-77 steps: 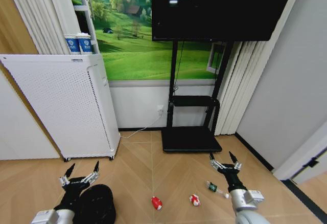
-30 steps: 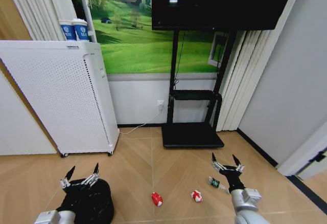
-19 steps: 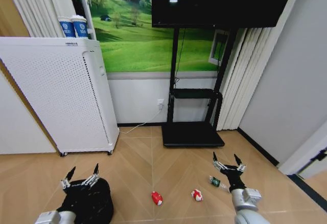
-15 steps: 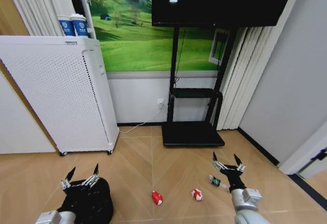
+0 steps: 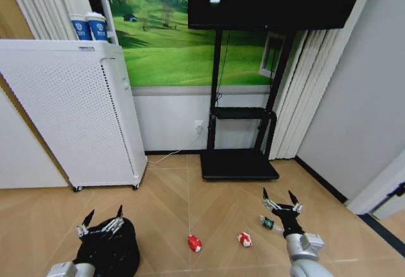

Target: Pick up the trash bin and place the garbage on the floor into it.

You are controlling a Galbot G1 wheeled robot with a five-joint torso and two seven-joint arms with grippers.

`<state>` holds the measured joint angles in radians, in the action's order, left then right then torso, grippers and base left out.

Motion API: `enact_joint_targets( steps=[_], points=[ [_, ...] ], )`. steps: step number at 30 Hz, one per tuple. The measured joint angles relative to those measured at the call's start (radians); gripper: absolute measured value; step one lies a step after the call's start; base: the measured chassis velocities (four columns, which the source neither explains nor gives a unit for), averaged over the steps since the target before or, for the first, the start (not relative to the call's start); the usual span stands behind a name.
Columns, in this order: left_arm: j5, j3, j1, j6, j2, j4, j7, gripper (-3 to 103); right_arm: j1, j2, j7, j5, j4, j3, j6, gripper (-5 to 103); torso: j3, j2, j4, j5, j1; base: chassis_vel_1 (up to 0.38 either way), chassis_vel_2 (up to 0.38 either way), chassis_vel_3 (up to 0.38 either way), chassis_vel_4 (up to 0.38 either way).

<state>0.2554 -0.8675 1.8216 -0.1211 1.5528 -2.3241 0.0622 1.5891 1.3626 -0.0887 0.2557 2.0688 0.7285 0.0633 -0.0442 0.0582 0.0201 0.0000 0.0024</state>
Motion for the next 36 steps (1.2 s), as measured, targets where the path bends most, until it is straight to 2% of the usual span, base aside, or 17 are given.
enact_joint_targets(
  steps=[13,14,15,23,24,25,26,27,29,30,32,33,35,36],
  points=[
    [0.009,-0.002,-0.006,-0.003,0.004,0.018,-0.008,98,-0.002,-0.002,-0.003,0.004,-0.009,0.0,0.001,100,0.038,-0.04,0.0,0.0,-0.002,0.0,0.0,0.0,0.0],
    [0.011,-0.002,-0.006,-0.005,0.004,0.018,-0.008,95,-0.002,-0.003,-0.002,0.005,-0.008,0.0,0.001,100,0.041,-0.043,0.0,0.0,-0.002,0.0,0.0,0.0,0.0],
    [0.015,-0.002,-0.007,-0.009,0.004,0.02,-0.009,97,-0.002,-0.004,-0.001,0.007,-0.006,0.001,0.001,100,0.044,-0.048,0.0,0.0,-0.002,0.0,0.0,0.0,0.0],
    [0.036,-0.004,0.001,-0.032,-0.001,0.017,-0.028,99,-0.001,-0.002,0.0,0.009,-0.001,0.002,0.001,100,0.044,-0.056,0.0001,-0.0002,-0.002,0.0,0.0,0.0,0.0],
    [0.047,-0.013,0.02,-0.047,-0.009,0.004,-0.057,99,0.0,-0.002,0.001,0.008,0.001,0.006,0.001,100,0.044,-0.056,0.0001,0.0,-0.002,0.0,0.0,0.0,0.0],
    [0.129,-0.059,0.068,-0.084,-0.034,-0.013,-0.142,99,0.004,0.0,0.003,0.007,-0.002,0.02,0.004,100,0.044,-0.056,0.0,-0.0003,-0.002,0.0,0.0,0.0,0.0],
    [0.129,-0.059,0.068,-0.084,-0.034,-0.013,-0.142,99,0.004,0.0,0.003,0.007,-0.002,0.02,0.004,100,0.044,-0.056,0.0,-0.0003,-0.002,0.0,0.0,0.0,0.0],
    [0.204,-0.1,0.105,-0.128,-0.038,-0.033,-0.179,97,0.003,0.001,0.003,0.008,-0.008,0.023,0.005,100,0.044,-0.056,0.0003,0.0,-0.002,0.0,0.0,0.0,0.0],
    [0.289,-0.162,0.164,-0.191,-0.034,-0.053,-0.22,96,-0.012,0.001,0.001,0.01,-0.017,0.02,0.004,100,0.044,-0.055,-0.0001,0.0,-0.002,0.0,0.0,0.0,0.0],
    [0.289,-0.162,0.164,-0.191,-0.034,-0.053,-0.22,96,-0.012,0.001,0.001,0.01,-0.017,0.02,0.004,100,0.044,-0.055,-0.0001,0.0,-0.002,0.0,0.0,0.0,0.0],
    [0.389,-0.216,0.235,-0.25,-0.026,-0.066,-0.255,100,-0.029,-0.001,-0.001,0.015,-0.03,0.016,0.0,100,0.044,-0.053,-0.0003,0.0001,-0.002,0.0,0.0,0.0,0.0],
    [0.389,-0.216,0.235,-0.25,-0.026,-0.066,-0.255,100,-0.029,-0.001,-0.001,0.015,-0.03,0.016,0.0,100,0.044,-0.053,-0.0003,0.0001,-0.002,0.0,0.0,0.0,0.0],
    [0.49,-0.235,0.291,-0.286,-0.02,-0.066,-0.284,100,-0.042,-0.003,-0.002,0.023,-0.045,0.015,-0.002,100,0.044,-0.053,-0.0003,0.0001,-0.002,0.0,0.0,0.0,0.0],
    [0.51,-0.236,0.304,-0.291,-0.018,-0.055,-0.293,100,-0.047,-0.004,-0.002,0.027,-0.052,0.015,-0.002,100,0.044,-0.052,-0.0003,0.0003,-0.002,0.0,0.0,0.0,0.0]
  ],
)
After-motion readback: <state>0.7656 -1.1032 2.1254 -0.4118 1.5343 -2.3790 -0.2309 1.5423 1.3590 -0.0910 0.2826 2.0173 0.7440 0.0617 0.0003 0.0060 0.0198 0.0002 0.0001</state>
